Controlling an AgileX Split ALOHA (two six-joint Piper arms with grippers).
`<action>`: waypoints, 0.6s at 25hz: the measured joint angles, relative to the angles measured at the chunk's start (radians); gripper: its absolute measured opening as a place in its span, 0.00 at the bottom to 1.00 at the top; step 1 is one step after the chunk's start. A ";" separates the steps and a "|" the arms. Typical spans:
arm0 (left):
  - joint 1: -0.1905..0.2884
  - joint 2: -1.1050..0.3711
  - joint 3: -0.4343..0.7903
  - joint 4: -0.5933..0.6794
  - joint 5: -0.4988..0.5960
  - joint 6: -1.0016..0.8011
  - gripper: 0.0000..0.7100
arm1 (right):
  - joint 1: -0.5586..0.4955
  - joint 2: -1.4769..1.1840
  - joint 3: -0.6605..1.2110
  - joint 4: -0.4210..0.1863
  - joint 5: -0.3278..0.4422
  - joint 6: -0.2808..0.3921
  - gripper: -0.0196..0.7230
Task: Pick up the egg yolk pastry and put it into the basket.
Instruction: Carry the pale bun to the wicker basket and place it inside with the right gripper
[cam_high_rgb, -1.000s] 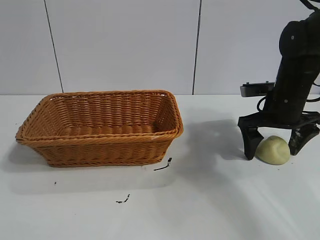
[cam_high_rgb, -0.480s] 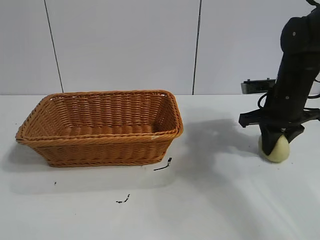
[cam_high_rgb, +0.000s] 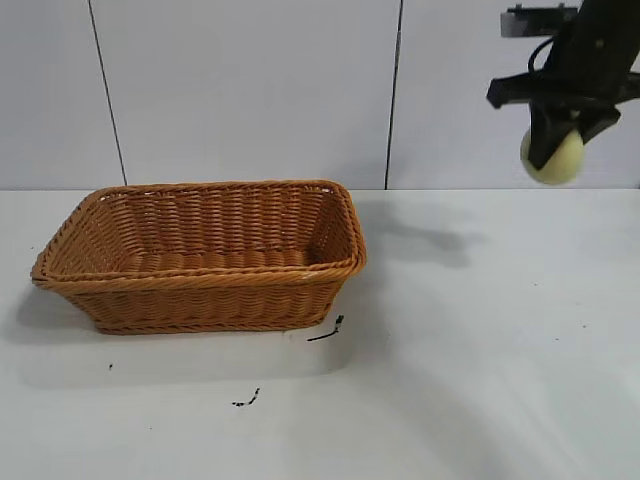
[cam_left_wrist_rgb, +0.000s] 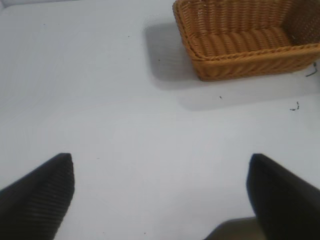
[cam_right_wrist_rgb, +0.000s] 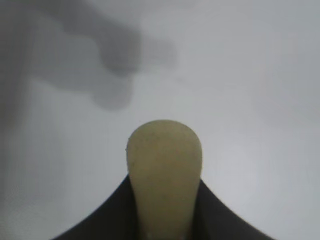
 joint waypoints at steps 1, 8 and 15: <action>0.000 0.000 0.000 0.000 0.000 0.000 0.98 | 0.000 0.000 -0.012 0.002 0.012 0.000 0.19; 0.000 0.000 0.000 0.000 0.000 0.000 0.98 | 0.077 0.010 -0.125 0.003 0.036 0.012 0.19; 0.000 0.000 0.000 0.000 0.000 0.000 0.98 | 0.284 0.089 -0.279 0.005 0.049 0.022 0.19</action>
